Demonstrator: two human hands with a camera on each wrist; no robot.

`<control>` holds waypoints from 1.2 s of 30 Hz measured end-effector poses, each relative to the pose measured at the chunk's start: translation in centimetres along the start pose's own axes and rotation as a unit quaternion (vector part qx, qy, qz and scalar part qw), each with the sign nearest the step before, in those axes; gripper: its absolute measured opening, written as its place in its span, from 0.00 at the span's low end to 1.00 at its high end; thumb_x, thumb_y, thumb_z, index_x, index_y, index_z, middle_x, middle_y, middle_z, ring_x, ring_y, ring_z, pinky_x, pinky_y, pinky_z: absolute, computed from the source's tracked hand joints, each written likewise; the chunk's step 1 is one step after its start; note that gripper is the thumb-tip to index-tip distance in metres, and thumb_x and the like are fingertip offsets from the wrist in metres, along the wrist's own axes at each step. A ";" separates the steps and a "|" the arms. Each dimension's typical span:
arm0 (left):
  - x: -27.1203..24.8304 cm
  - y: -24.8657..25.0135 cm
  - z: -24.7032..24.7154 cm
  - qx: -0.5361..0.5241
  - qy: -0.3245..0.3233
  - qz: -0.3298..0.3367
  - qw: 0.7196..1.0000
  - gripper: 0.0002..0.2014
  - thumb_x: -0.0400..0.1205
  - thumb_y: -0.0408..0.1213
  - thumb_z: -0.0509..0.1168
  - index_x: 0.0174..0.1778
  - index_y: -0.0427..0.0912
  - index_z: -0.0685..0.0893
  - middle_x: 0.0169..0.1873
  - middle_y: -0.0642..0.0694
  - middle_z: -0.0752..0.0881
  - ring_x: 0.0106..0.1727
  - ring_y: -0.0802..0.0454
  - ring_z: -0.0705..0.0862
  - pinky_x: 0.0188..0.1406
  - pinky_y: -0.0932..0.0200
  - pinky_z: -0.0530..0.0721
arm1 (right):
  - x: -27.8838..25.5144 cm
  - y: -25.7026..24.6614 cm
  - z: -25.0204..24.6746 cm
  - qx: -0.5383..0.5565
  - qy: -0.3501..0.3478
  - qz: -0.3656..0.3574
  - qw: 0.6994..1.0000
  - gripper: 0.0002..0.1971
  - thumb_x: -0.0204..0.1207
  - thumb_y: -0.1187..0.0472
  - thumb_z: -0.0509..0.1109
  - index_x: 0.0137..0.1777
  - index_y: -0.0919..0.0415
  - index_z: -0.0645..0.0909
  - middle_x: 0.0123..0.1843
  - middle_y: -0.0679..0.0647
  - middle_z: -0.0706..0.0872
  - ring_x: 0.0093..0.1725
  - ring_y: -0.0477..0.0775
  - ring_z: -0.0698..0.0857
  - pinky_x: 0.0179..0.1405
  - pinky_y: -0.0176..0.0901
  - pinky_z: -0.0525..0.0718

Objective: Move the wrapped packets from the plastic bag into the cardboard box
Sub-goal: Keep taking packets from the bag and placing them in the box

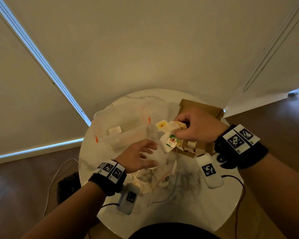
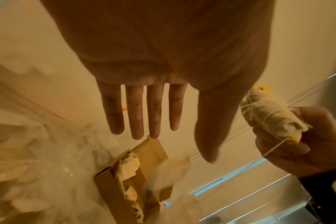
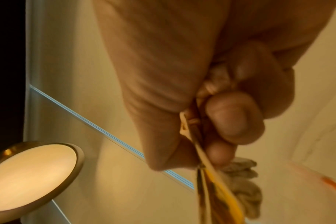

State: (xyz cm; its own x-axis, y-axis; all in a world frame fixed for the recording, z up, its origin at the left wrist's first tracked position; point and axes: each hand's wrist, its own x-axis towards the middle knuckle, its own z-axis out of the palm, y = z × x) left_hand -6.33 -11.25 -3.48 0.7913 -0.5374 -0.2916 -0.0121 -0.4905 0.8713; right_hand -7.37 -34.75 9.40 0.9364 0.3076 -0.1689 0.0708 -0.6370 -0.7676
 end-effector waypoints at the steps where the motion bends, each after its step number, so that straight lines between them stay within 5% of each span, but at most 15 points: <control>1: 0.2 0.4 0.0 -0.003 -0.023 -0.002 1.000 0.33 0.69 0.43 0.81 0.68 0.57 0.75 0.61 0.62 0.81 0.63 0.64 0.80 0.60 0.62 0.81 | 0.2 -0.4 -0.3 -0.005 0.001 -0.007 1.000 0.02 0.71 0.62 0.76 0.39 0.58 0.89 0.34 0.55 0.90 0.27 0.42 0.82 0.26 0.36 0.78; 4: 1.0 0.8 0.6 -0.011 -0.057 -0.014 0.998 0.43 0.63 0.50 0.84 0.74 0.56 0.72 0.66 0.62 0.79 0.68 0.66 0.76 0.69 0.58 0.78 | 0.8 -1.5 -1.0 -0.005 0.003 -0.027 1.000 0.05 0.69 0.60 0.77 0.34 0.50 0.88 0.32 0.51 0.90 0.30 0.47 0.85 0.31 0.45 0.81; 7: 1.4 0.9 1.1 -0.058 -0.042 -0.024 0.997 0.42 0.58 0.51 0.84 0.70 0.57 0.77 0.64 0.58 0.82 0.65 0.61 0.80 0.67 0.50 0.81 | 1.5 -2.7 -1.4 0.018 0.007 -0.039 0.999 0.02 0.70 0.61 0.77 0.37 0.56 0.90 0.32 0.55 0.90 0.28 0.48 0.83 0.28 0.46 0.79; 11: 1.4 1.5 1.7 -0.189 -0.068 -0.003 0.980 0.38 0.67 0.28 0.81 0.72 0.50 0.77 0.65 0.46 0.83 0.59 0.46 0.87 0.58 0.47 0.87 | 2.0 -4.2 -1.8 0.059 0.016 -0.048 0.997 0.05 0.73 0.67 0.75 0.39 0.70 0.88 0.29 0.62 0.86 0.21 0.44 0.79 0.20 0.35 0.76; 15: 1.3 1.9 1.8 -0.336 -0.150 -0.019 0.930 0.33 0.73 0.20 0.73 0.71 0.50 0.77 0.65 0.35 0.81 0.60 0.30 0.85 0.51 0.36 0.87 | 2.5 -4.7 -2.1 0.086 0.017 -0.049 0.995 0.05 0.73 0.69 0.74 0.39 0.72 0.87 0.25 0.57 0.83 0.19 0.46 0.76 0.18 0.35 0.73; 22: 1.7 2.3 1.0 -0.486 -0.173 -0.008 0.856 0.42 0.60 0.31 0.86 0.70 0.40 0.76 0.56 0.31 0.83 0.50 0.40 0.89 0.52 0.47 0.88 | 3.0 -4.5 -2.3 0.087 0.007 -0.053 0.995 0.05 0.73 0.69 0.74 0.41 0.72 0.87 0.33 0.70 0.87 0.21 0.48 0.78 0.18 0.34 0.74; 27: 1.4 3.5 -0.1 -0.536 -0.164 0.037 0.827 0.35 0.58 0.43 0.87 0.60 0.37 0.87 0.51 0.36 0.90 0.50 0.46 0.91 0.51 0.56 0.89 | 3.4 -2.9 -1.7 0.033 -0.035 -0.018 0.999 0.04 0.73 0.60 0.75 0.40 0.60 0.90 0.32 0.60 0.88 0.24 0.47 0.80 0.25 0.40 0.77; 32: 1.1 5.4 -0.5 -0.500 -0.094 0.014 0.861 0.46 0.52 0.50 0.88 0.62 0.35 0.79 0.46 0.36 0.87 0.42 0.45 0.89 0.39 0.58 0.89 | 3.1 -2.3 -0.5 -0.030 -0.070 -0.012 0.997 0.06 0.75 0.63 0.74 0.41 0.67 0.88 0.27 0.54 0.84 0.21 0.40 0.75 0.22 0.30 0.73; 36: 0.8 6.1 -0.1 -0.447 -0.063 0.007 0.892 0.41 0.54 0.44 0.88 0.62 0.41 0.79 0.42 0.40 0.87 0.38 0.46 0.87 0.34 0.57 0.88 | 3.1 -1.9 0.2 -0.040 -0.104 -0.024 0.993 0.05 0.75 0.65 0.73 0.41 0.67 0.88 0.23 0.44 0.83 0.21 0.37 0.77 0.22 0.27 0.72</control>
State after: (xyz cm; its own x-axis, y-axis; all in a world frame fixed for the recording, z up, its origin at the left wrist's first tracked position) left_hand -5.66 -14.62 1.64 0.7190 -0.6396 -0.2719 0.5161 0.2294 0.8253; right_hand -4.64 -32.39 10.21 0.8407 0.4726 -0.2645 0.1481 -0.6704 -0.7271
